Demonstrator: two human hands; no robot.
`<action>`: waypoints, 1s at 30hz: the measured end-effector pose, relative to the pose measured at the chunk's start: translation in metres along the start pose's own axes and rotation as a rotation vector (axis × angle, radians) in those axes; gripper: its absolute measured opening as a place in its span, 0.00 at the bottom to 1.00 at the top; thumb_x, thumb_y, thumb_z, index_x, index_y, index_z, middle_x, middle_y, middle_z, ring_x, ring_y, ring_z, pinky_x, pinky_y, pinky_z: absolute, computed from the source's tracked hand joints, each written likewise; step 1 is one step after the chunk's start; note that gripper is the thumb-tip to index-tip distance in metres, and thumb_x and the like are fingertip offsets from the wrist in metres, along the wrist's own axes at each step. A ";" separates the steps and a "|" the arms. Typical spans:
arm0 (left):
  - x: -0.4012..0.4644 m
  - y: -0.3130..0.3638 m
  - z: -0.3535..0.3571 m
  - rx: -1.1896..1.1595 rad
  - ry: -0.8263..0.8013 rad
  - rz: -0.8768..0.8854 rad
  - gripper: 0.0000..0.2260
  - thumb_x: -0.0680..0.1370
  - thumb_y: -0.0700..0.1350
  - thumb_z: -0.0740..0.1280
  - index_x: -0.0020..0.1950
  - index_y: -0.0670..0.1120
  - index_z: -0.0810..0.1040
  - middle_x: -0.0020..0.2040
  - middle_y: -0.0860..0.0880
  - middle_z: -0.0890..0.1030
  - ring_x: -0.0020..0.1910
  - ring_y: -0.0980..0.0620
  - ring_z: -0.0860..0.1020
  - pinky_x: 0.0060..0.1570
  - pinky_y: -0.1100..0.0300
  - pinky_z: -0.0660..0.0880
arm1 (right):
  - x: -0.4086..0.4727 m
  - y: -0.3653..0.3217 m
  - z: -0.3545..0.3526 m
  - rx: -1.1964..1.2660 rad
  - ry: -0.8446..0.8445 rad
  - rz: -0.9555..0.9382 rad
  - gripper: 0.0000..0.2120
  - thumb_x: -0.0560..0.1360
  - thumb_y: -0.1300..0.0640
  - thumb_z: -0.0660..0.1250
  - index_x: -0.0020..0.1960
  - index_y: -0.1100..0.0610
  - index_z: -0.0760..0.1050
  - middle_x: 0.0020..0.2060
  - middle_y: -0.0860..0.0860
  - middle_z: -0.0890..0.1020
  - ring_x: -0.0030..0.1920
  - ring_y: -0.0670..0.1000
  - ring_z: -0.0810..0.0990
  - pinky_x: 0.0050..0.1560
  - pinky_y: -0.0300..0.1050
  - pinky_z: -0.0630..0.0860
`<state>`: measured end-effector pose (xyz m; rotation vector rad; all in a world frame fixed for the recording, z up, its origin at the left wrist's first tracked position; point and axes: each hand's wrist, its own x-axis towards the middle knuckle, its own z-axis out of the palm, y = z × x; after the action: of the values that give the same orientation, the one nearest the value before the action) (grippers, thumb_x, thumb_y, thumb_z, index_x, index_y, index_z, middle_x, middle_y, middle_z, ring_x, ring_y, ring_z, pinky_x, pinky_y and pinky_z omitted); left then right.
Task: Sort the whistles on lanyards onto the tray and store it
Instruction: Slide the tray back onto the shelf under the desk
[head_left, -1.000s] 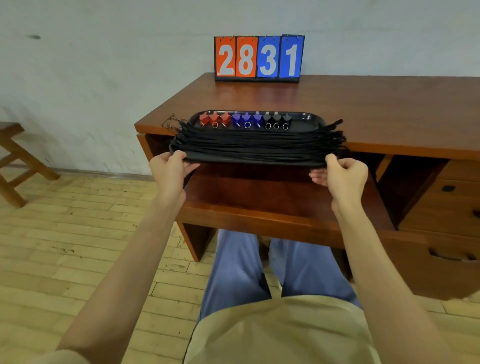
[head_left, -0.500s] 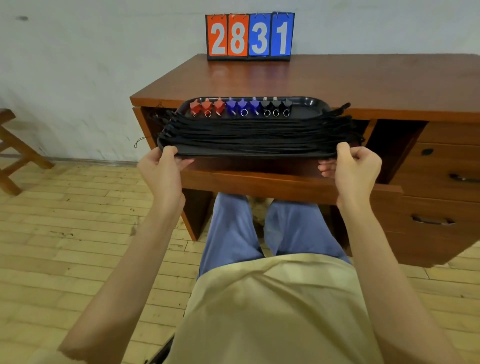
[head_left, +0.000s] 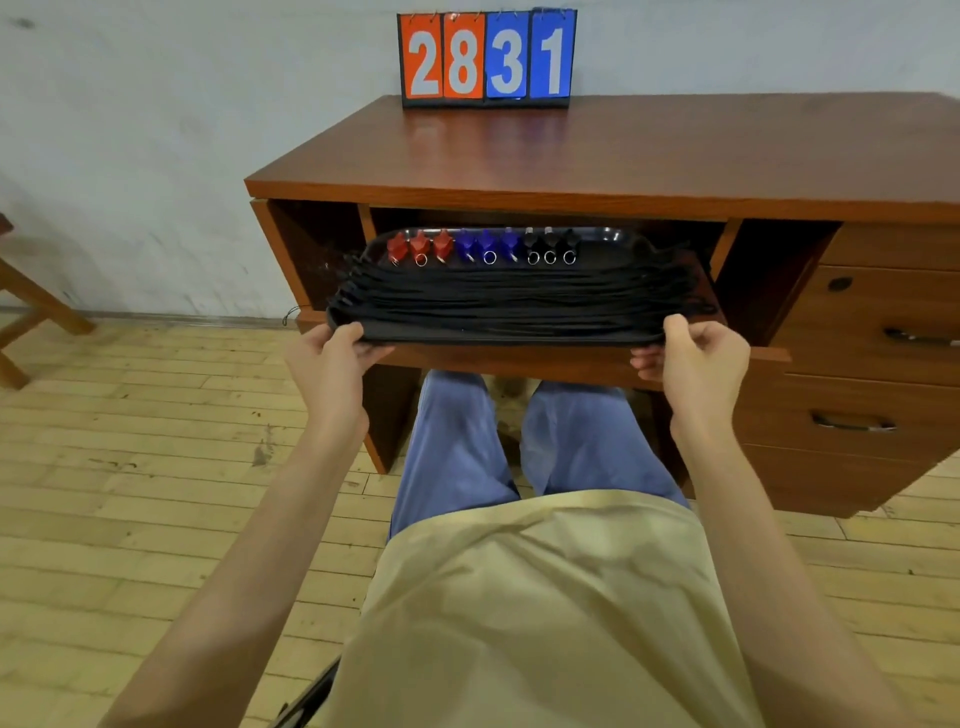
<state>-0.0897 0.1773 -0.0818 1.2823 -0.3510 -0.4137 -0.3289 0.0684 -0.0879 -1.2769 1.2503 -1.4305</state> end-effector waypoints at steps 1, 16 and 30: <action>0.003 0.000 0.002 0.006 -0.010 -0.016 0.07 0.78 0.33 0.61 0.46 0.40 0.79 0.48 0.41 0.83 0.45 0.47 0.84 0.42 0.62 0.81 | 0.002 0.001 0.000 -0.009 -0.001 0.006 0.13 0.78 0.61 0.60 0.45 0.71 0.76 0.29 0.57 0.80 0.24 0.46 0.79 0.28 0.36 0.76; 0.043 0.000 0.040 0.016 -0.072 -0.183 0.09 0.79 0.30 0.59 0.45 0.42 0.73 0.56 0.39 0.78 0.50 0.45 0.81 0.43 0.57 0.81 | 0.046 0.007 0.009 -0.165 -0.042 0.080 0.11 0.79 0.60 0.60 0.41 0.62 0.76 0.31 0.55 0.82 0.28 0.50 0.78 0.31 0.39 0.75; 0.079 -0.004 0.070 0.001 -0.106 -0.344 0.18 0.78 0.27 0.57 0.68 0.33 0.65 0.63 0.38 0.73 0.55 0.41 0.78 0.34 0.58 0.81 | 0.078 0.003 0.020 -0.288 -0.069 0.142 0.14 0.80 0.60 0.59 0.37 0.61 0.75 0.30 0.54 0.81 0.26 0.49 0.74 0.33 0.41 0.73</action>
<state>-0.0537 0.0794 -0.0666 1.3270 -0.2186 -0.7749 -0.3206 -0.0114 -0.0781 -1.3828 1.5074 -1.1256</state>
